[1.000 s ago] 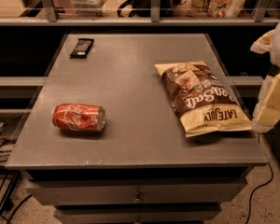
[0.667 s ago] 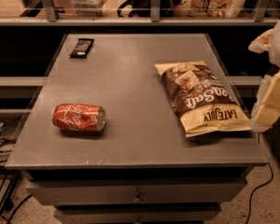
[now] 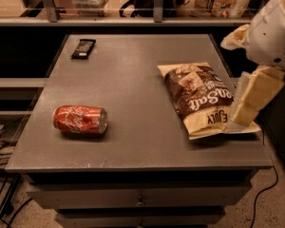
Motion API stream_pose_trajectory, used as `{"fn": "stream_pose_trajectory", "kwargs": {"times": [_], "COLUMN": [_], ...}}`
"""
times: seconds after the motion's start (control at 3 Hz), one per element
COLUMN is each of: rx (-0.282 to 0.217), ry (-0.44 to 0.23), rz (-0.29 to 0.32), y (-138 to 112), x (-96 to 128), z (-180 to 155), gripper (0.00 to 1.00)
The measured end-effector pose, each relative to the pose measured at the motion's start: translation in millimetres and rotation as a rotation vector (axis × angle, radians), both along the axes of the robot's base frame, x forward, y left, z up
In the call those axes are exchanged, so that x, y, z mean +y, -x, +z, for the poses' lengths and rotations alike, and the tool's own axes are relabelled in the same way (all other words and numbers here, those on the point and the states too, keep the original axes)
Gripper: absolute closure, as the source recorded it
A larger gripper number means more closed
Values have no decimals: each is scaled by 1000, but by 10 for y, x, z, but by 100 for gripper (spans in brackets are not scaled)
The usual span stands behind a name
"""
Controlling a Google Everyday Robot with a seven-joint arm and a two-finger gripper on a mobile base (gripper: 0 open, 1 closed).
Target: Place coke can upright
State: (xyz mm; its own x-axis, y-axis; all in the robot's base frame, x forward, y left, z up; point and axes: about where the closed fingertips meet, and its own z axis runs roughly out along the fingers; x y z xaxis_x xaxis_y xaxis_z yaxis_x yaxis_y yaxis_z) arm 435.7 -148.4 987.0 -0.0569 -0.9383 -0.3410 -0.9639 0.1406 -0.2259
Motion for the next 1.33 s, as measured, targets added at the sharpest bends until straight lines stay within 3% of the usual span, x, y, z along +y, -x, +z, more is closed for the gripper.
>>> {"fn": "stream_pose_trajectory", "kwargs": {"times": [0.33,0.67,1.0,1.33], "rx": [5,5,3,-7], "ry": [-113,-113,-79,-39], "rz": [154,154,186,255], "y": [36,36,-5,-37], "x": [672,673,877,1276], "z": [100,101,60,-12], "gripper": [0,0,0,0]}}
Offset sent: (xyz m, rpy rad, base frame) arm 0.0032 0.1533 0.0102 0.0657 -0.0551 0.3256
